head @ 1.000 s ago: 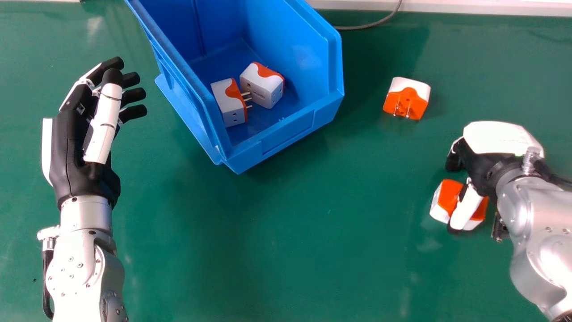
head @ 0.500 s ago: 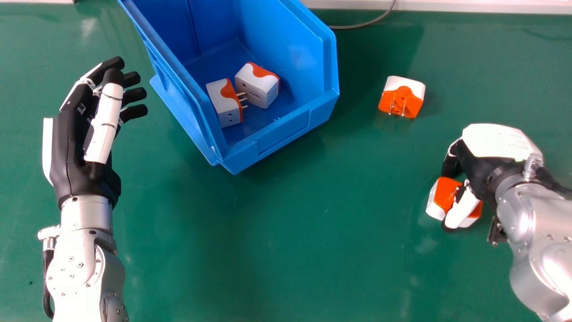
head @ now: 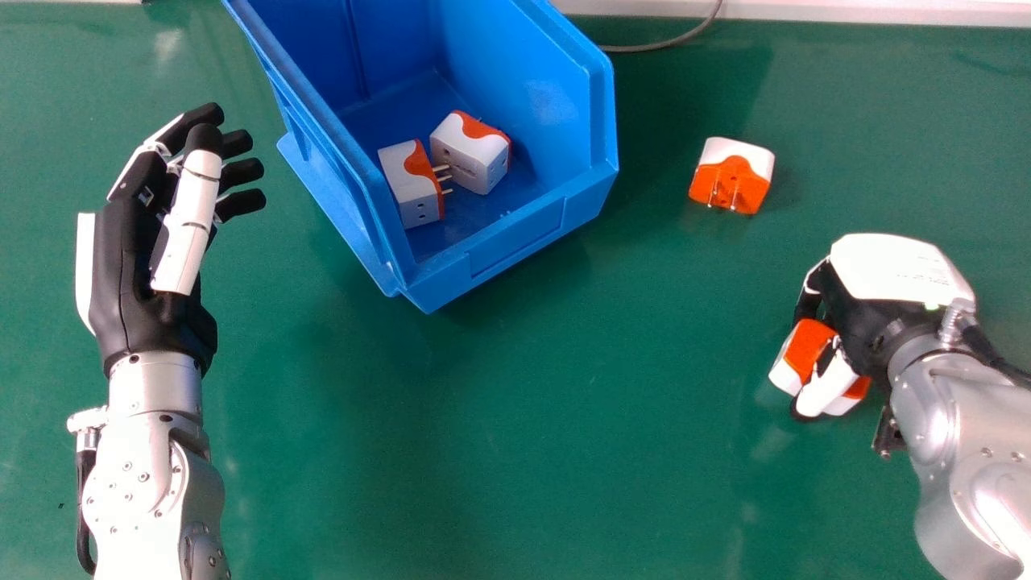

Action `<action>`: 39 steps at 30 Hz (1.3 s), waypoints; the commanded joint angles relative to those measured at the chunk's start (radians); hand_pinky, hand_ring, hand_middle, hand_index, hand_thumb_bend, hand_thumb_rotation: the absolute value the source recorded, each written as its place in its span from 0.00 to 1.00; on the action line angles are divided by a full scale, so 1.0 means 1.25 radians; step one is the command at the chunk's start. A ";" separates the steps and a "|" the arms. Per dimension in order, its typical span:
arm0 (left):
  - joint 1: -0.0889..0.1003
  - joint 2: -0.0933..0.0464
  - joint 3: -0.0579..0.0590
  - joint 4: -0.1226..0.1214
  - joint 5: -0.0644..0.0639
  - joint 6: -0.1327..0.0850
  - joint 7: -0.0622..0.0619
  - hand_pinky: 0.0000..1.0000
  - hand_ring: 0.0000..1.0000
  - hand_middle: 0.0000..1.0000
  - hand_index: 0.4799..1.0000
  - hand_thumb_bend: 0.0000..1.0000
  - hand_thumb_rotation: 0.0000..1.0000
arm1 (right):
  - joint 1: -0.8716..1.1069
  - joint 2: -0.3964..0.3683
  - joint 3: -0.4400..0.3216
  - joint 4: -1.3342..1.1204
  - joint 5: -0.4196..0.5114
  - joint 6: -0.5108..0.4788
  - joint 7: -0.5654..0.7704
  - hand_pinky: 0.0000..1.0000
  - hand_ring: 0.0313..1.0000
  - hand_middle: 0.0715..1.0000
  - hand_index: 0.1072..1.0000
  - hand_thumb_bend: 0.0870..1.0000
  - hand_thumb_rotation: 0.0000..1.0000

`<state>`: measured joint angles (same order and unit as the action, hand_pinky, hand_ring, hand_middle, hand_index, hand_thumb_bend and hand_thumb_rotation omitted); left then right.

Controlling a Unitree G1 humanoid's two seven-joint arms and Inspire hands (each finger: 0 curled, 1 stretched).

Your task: Pick all objects and put in blue box

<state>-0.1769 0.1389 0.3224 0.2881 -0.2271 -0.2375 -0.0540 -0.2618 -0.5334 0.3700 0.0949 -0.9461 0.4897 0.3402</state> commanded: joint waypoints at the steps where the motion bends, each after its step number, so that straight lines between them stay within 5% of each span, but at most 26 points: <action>1: -0.002 0.007 0.002 -0.024 0.003 -0.001 0.005 0.62 0.66 0.69 0.46 0.59 0.56 | 0.017 0.005 -0.002 -0.007 0.011 -0.008 -0.004 0.33 0.42 0.49 0.50 0.54 0.01; 10: -0.002 0.011 0.000 -0.021 0.006 -0.009 0.006 0.62 0.66 0.69 0.45 0.59 0.56 | 0.050 0.020 -0.050 -0.032 0.079 -0.066 -0.099 0.34 0.41 0.48 0.48 0.51 0.01; 14: -0.005 0.009 0.003 -0.018 -0.003 -0.004 0.003 0.62 0.66 0.69 0.45 0.59 0.56 | 0.066 0.026 -0.066 -0.043 0.092 -0.098 -0.151 0.34 0.41 0.48 0.48 0.50 0.01; 17: -0.006 0.007 0.003 -0.018 0.000 -0.001 0.009 0.62 0.66 0.69 0.45 0.59 0.56 | 0.080 0.037 -0.083 -0.051 0.110 -0.121 -0.195 0.34 0.40 0.47 0.48 0.50 0.01; 23: -0.005 0.011 0.002 -0.010 0.005 -0.014 0.003 0.62 0.66 0.69 0.45 0.59 0.56 | 0.093 0.048 -0.099 -0.044 0.120 -0.165 -0.276 0.34 0.39 0.47 0.47 0.49 0.00; 33: 0.002 0.007 -0.002 -0.028 0.007 -0.007 0.006 0.62 0.66 0.68 0.45 0.59 0.56 | 0.120 0.065 -0.137 0.015 0.159 -0.399 -0.565 0.34 0.40 0.48 0.46 0.48 0.00; 39: 0.003 0.003 -0.003 -0.033 0.006 -0.005 0.010 0.62 0.66 0.68 0.45 0.59 0.56 | 0.120 0.065 -0.133 0.037 0.138 -0.468 -0.657 0.34 0.40 0.48 0.46 0.48 0.00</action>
<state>-0.1746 0.1387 0.3200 0.2734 -0.2243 -0.2305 -0.0434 -0.1057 -0.4499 0.2200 0.1480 -0.7617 -0.0624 -0.4287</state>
